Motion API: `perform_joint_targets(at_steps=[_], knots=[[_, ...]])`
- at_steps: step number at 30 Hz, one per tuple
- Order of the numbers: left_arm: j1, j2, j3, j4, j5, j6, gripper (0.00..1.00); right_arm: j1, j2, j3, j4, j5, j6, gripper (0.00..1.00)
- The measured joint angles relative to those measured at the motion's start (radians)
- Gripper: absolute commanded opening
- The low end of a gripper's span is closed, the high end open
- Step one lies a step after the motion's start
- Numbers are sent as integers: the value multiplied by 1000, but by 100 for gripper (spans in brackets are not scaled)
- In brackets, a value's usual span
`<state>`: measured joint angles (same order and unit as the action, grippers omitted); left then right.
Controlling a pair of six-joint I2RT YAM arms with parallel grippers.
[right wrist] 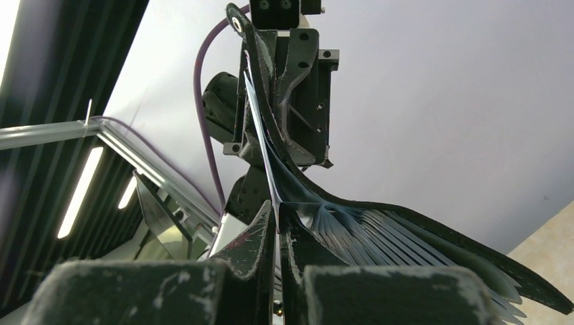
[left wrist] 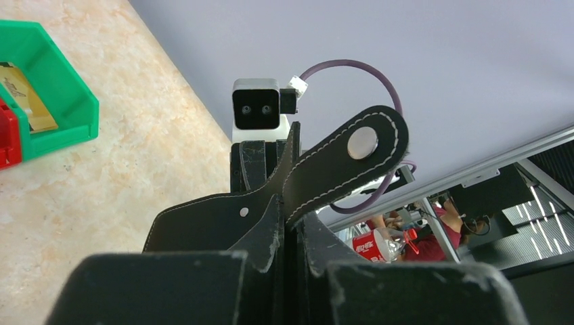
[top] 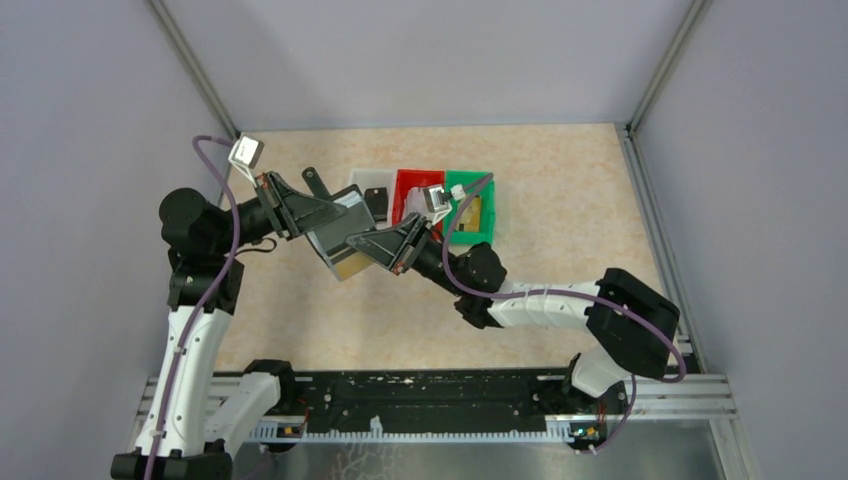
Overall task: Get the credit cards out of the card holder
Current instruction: Remove the credit card from the card holder.
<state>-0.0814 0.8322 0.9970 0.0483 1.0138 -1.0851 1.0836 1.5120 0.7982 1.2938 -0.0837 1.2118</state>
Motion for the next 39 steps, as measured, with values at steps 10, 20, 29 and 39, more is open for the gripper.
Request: perform_joint_targets(at_steps=[10,20,29,39], knots=[[5,10,0,5,6,-17,2,0,-13,-13,-4,9,-15,0],[15,10,0,5,17,-27,24,1,-13,-13,-8,11,-26,0],[27,8,-10,34,14,-53,10,1,-13,-26,-29,12,-35,0],[30,-6,-32,32,15,-46,45,1,-13,-26,-53,13,-42,0]])
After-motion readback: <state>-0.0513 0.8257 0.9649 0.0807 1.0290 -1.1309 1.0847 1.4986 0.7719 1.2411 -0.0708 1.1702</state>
